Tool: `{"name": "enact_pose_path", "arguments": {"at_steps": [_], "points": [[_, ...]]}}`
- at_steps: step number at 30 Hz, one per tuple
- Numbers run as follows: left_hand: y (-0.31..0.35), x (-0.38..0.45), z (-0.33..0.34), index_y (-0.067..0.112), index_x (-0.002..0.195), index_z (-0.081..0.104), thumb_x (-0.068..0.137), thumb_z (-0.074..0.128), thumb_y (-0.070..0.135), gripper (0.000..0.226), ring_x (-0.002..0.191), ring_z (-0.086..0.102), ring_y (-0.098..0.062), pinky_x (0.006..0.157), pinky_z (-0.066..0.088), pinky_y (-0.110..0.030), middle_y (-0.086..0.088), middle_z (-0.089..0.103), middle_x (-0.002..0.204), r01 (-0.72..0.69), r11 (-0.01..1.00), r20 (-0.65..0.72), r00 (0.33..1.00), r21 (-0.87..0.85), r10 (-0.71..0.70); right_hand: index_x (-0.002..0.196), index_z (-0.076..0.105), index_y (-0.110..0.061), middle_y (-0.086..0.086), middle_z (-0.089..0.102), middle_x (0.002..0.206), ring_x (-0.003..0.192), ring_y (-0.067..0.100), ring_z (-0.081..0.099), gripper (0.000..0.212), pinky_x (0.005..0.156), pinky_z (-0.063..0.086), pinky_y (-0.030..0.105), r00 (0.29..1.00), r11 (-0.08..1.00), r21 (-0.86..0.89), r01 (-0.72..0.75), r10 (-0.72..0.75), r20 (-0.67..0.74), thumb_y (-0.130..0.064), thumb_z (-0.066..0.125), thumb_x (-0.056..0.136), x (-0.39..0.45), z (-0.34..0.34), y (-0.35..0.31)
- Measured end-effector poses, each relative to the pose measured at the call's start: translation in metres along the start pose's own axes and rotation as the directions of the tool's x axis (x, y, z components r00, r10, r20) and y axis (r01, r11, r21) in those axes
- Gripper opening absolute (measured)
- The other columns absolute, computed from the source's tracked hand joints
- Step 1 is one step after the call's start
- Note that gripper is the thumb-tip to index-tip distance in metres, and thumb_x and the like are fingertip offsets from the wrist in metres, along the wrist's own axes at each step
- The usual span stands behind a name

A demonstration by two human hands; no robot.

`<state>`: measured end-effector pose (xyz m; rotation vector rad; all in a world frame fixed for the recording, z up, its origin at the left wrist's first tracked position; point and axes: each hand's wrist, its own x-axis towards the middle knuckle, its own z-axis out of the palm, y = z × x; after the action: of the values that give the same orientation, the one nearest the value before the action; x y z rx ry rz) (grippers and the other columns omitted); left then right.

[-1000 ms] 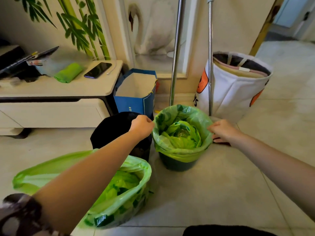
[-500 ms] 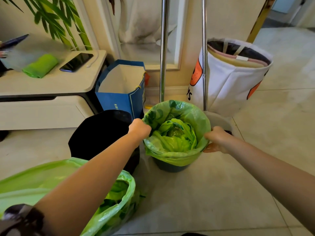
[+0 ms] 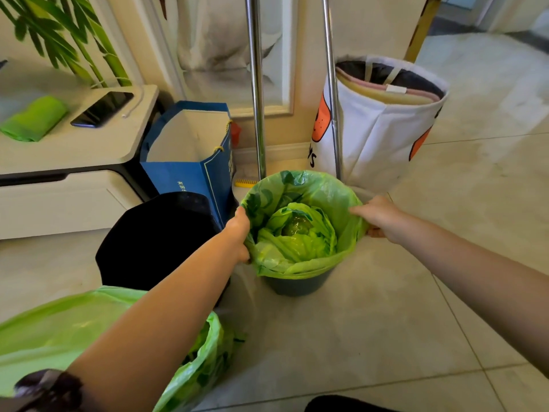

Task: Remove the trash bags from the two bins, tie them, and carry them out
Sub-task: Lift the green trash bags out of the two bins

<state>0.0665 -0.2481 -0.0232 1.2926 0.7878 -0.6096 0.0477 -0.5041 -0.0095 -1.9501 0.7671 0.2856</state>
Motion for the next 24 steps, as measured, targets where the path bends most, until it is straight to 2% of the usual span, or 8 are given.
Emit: {"name": "enact_pose_path", "arguments": {"at_steps": [4, 6, 9, 12, 15, 19, 21, 24], "points": [[0.007, -0.01, -0.006, 0.013, 0.137, 0.042, 0.097, 0.047, 0.031, 0.044, 0.111, 0.056, -0.034, 0.083, 0.042, -0.045, -0.016, 0.052, 0.132, -0.035, 0.99, -0.066, 0.997, 0.138, 0.044, 0.088, 0.064, -0.016, 0.011, 0.059, 0.084, 0.065, 0.021, 0.051, 0.009, 0.055, 0.039, 0.024, 0.994, 0.995, 0.01, 0.101, -0.101, -0.052, -0.02, 0.056, 0.089, -0.006, -0.002, -0.011], [0.012, -0.015, -0.007, 0.012, 0.137, 0.039, 0.093, 0.054, 0.018, 0.047, 0.108, 0.056, -0.034, 0.071, 0.045, -0.04, -0.016, 0.048, 0.135, -0.091, 0.979, -0.067, 0.992, 0.184, 0.105, 0.092, 0.065, -0.015, 0.011, 0.058, 0.084, 0.064, 0.02, 0.049, 0.016, 0.055, 0.038, 0.024, 0.986, 0.987, 0.006, 0.159, -0.159, -0.05, -0.016, 0.049, 0.091, -0.009, 0.0, -0.016], [0.015, -0.017, -0.007, 0.004, 0.124, 0.046, 0.087, 0.062, 0.01, 0.04, 0.098, 0.054, -0.028, 0.073, 0.043, -0.038, -0.016, 0.053, 0.117, -0.195, 0.894, -0.129, 0.955, 0.403, 0.266, 0.114, 0.063, -0.013, 0.011, 0.062, 0.093, 0.078, 0.024, 0.055, 0.027, 0.066, 0.049, 0.032, 0.963, 0.965, -0.019, 0.26, -0.261, -0.064, -0.015, 0.047, 0.093, -0.014, 0.004, -0.022], [0.018, -0.019, -0.011, -0.006, 0.109, 0.059, 0.08, 0.066, 0.005, 0.032, 0.096, 0.062, -0.032, 0.078, 0.053, -0.04, -0.017, 0.061, 0.1, -0.273, 0.809, -0.186, 0.888, 0.52, 0.42, 0.116, 0.061, -0.012, 0.009, 0.063, 0.097, 0.081, 0.022, 0.056, 0.026, 0.07, 0.048, 0.031, 0.923, 0.925, -0.085, 0.369, -0.376, -0.086, -0.015, 0.048, 0.094, -0.024, 0.003, -0.025], [0.022, -0.028, -0.017, -0.002, 0.105, 0.065, 0.078, 0.068, 0.002, 0.028, 0.095, 0.066, -0.036, 0.086, 0.056, -0.047, -0.016, 0.063, 0.093, -0.353, 0.791, -0.186, 0.849, 0.499, 0.496, 0.105, 0.062, -0.01, 0.013, 0.064, 0.09, 0.077, 0.022, 0.056, 0.019, 0.059, 0.039, 0.028, 0.893, 0.896, -0.082, 0.435, -0.442, -0.089, -0.01, 0.048, 0.093, -0.03, 0.0, -0.025], [0.027, -0.04, -0.023, 0.006, 0.114, 0.065, 0.082, 0.071, 0.008, 0.033, 0.087, 0.063, -0.027, 0.083, 0.057, -0.04, -0.01, 0.061, 0.095, -0.436, 0.798, -0.186, 0.818, 0.416, 0.544, 0.103, 0.064, -0.006, 0.013, 0.062, 0.087, 0.073, 0.021, 0.053, 0.019, 0.053, 0.029, 0.026, 0.867, 0.867, -0.205, 0.453, -0.482, -0.123, -0.007, 0.048, 0.092, -0.043, -0.012, -0.02], [0.03, -0.044, -0.03, 0.01, 0.108, 0.067, 0.083, 0.07, 0.01, 0.025, 0.084, 0.064, -0.026, 0.08, 0.058, -0.04, -0.009, 0.063, 0.094, -0.447, 0.804, -0.202, 0.81, 0.393, 0.55, 0.101, 0.066, -0.003, 0.017, 0.065, 0.088, 0.064, 0.021, 0.055, 0.021, 0.046, 0.036, 0.02, 0.857, 0.858, -0.25, 0.448, -0.492, -0.151, -0.004, 0.047, 0.091, -0.049, -0.021, -0.017], [0.035, -0.048, -0.049, 0.012, 0.093, 0.066, 0.083, 0.063, 0.01, 0.011, 0.089, 0.066, -0.03, 0.08, 0.059, -0.046, -0.013, 0.067, 0.097, -0.443, 0.797, -0.244, 0.789, 0.412, 0.564, 0.095, 0.067, -0.003, 0.023, 0.069, 0.093, 0.051, 0.021, 0.065, 0.024, 0.042, 0.054, 0.024, 0.883, 0.894, -0.213, 0.393, -0.432, -0.184, -0.001, 0.044, 0.09, -0.049, -0.036, -0.008]]}}
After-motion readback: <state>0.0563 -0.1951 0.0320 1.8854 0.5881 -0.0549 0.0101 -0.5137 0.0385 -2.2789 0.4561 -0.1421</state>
